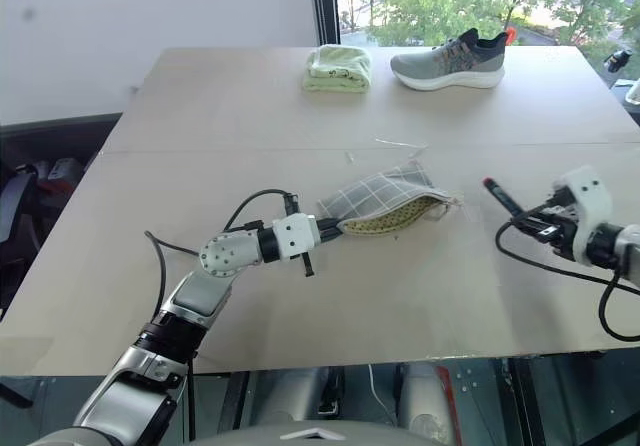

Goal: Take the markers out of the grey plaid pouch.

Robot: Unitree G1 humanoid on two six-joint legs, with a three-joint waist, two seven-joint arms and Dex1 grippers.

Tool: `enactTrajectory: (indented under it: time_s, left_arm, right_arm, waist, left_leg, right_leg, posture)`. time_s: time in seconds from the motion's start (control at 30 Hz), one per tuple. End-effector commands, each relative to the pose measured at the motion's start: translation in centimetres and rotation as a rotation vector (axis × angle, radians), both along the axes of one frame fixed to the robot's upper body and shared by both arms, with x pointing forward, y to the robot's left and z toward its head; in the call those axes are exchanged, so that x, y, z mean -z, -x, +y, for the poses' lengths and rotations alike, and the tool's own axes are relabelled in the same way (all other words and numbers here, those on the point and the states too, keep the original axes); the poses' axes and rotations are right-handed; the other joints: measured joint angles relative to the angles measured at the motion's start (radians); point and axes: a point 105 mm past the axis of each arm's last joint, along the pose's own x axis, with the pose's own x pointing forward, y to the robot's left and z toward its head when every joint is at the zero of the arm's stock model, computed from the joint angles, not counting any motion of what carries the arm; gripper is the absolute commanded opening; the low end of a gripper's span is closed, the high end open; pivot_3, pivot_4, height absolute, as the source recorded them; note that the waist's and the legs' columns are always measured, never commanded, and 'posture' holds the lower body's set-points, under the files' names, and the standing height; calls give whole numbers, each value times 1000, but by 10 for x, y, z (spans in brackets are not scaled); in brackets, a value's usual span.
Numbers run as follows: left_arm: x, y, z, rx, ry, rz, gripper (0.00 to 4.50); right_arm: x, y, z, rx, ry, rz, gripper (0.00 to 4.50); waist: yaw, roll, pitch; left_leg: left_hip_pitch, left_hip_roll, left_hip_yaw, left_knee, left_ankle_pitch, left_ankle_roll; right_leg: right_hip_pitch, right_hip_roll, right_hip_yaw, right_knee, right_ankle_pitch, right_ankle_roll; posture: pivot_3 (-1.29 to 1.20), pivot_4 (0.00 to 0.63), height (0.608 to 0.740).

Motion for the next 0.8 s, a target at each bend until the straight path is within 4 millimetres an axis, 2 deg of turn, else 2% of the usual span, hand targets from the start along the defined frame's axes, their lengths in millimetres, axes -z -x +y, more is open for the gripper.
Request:
enactTrajectory:
  time_s: [0.03,0.07,0.1,0.17,0.23,0.4,0.43,0.47,0.53,0.6,0.67,0.7,0.73,0.8]
  left_arm:
    - [-16,2,-4,20,46,-33,0]
    - [-16,2,-4,20,45,-32,0]
    - [-17,2,-4,21,47,-31,0]
    - [-17,3,-4,21,49,-28,0]
    - [-18,3,-5,24,54,-21,0]
    - [-24,7,-10,35,94,25,0]
    - [-26,7,-11,36,106,37,0]
    - [-28,7,-12,37,113,44,0]
    - [-30,8,-15,43,129,64,0]
    - [-32,9,-17,50,137,72,0]
    - [-36,9,-19,51,154,81,0]
    - [-38,10,-20,53,166,91,0]
    - [-40,10,-21,55,179,101,0]
    - [-41,13,-24,66,199,131,0]
  right_arm:
    - [0,-5,-26,99,129,-58,2397]
    - [1,-5,-26,88,156,-57,2941]
    - [1,-5,-24,70,171,-52,3301]
    - [-2,-6,-9,-7,148,-58,4318]
    - [-7,-6,20,-111,51,-85,4318]
    - [-23,8,112,-446,-171,-131,4318]
    - [-28,11,126,-498,-211,-133,3822]
    - [-32,13,138,-542,-237,-139,3569]
    - [-36,11,158,-592,-267,-150,2743]
    - [-34,7,165,-608,-265,-144,1676]
    - [-29,5,168,-625,-241,-122,936]
    - [-25,1,168,-622,-221,-116,412]
    - [-22,-3,168,-624,-191,-109,59]
    - [-16,-12,169,-623,-120,-101,59]
  waist:
    - [0,0,0]
    - [-1,0,0]
    - [-1,0,0]
    - [-2,0,0]
    - [-2,0,0]
    - [-2,0,0]
    - [-1,0,0]
    - [0,0,0]
    - [-1,0,0]
    - [0,-1,0]
    - [3,-1,0]
    - [2,-1,0]
    - [1,-1,0]
    - [-2,-1,0]
  left_leg:
    - [0,0,0,0,0,0]
    - [0,0,1,0,1,-1]
    - [0,0,1,0,1,-1]
    - [0,0,1,0,1,-1]
    - [1,0,2,0,1,-1]
    - [1,3,0,0,-2,3]
    - [1,3,0,0,-2,3]
    - [1,3,0,0,-2,3]
    - [1,3,0,0,-2,3]
    - [1,3,0,1,-2,3]
    - [1,2,0,1,-2,3]
    - [1,2,0,0,0,1]
    - [0,1,0,0,1,-1]
    - [0,1,1,0,1,-1]
  right_leg:
    - [0,0,0,0,0,0]
    - [0,0,1,0,0,0]
    - [0,0,1,0,0,0]
    - [0,1,1,0,0,0]
    - [0,1,2,0,0,0]
    - [0,3,2,0,0,0]
    - [0,4,2,0,0,0]
    - [0,4,2,0,0,0]
    - [0,3,2,0,0,0]
    - [0,3,3,0,0,0]
    - [0,2,2,0,0,0]
    - [0,2,2,0,0,0]
    - [0,2,2,0,0,0]
    - [0,2,3,-1,0,0]
  posture:
    - [0,150,740]
    - [0,150,740]
    - [0,150,740]
    - [0,150,740]
    - [0,150,740]
    - [0,150,740]
    - [0,150,740]
    - [0,150,740]
    - [0,150,740]
    - [0,150,740]
    - [0,150,740]
    - [0,150,740]
    - [0,150,740]
    - [0,150,740]
